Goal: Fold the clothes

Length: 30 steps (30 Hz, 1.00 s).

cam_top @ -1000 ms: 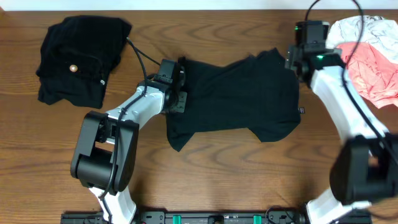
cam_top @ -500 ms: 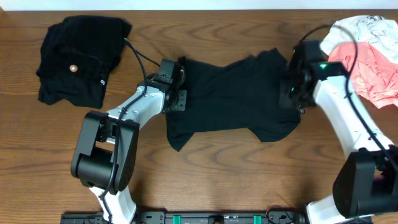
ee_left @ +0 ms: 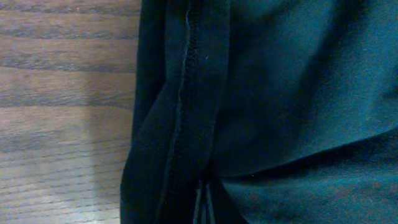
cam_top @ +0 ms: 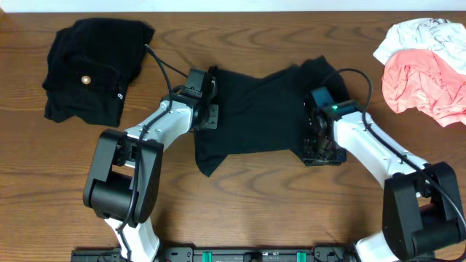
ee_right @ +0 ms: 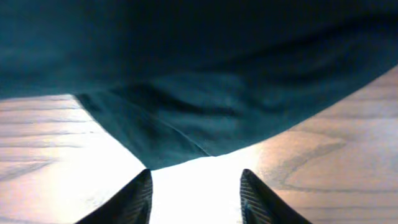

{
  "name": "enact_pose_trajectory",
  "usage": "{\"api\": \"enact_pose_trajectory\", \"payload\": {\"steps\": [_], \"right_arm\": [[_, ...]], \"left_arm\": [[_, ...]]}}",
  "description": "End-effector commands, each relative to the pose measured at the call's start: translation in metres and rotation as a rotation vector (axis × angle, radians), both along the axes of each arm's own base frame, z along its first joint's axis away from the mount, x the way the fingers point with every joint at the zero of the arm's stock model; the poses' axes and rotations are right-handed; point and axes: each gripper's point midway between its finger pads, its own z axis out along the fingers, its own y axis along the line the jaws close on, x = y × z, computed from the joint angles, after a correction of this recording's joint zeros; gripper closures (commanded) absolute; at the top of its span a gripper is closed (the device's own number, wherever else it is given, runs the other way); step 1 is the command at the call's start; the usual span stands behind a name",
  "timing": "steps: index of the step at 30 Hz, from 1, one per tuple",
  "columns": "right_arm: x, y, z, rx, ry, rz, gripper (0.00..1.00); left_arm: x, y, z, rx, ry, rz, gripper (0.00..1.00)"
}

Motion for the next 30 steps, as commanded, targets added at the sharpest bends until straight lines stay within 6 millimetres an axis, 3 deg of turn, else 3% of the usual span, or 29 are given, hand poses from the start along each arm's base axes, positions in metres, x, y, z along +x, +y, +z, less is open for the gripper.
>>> {"api": "enact_pose_trajectory", "payload": {"steps": [1, 11, 19, 26, 30], "right_arm": [[-0.003, -0.003, -0.007, -0.031, 0.002, -0.033, 0.54], [0.000, 0.019, -0.010, -0.031, -0.048, 0.072, 0.40], [0.008, -0.001, -0.014, -0.161, -0.110, 0.083, 0.42], [0.019, 0.003, -0.020, -0.144, -0.169, 0.079, 0.51], [0.015, 0.006, -0.023, -0.123, -0.152, 0.092, 0.45]], "left_arm": [[-0.019, 0.011, -0.035, 0.051, 0.094, 0.018, 0.94], [-0.019, 0.011, -0.035, 0.050, 0.092, 0.017, 0.94], [-0.019, 0.011, -0.035, 0.050, 0.092, 0.017, 0.94], [-0.019, 0.011, -0.035, 0.050, 0.092, 0.017, 0.94], [-0.019, 0.011, -0.035, 0.050, 0.092, 0.017, 0.94]]}}
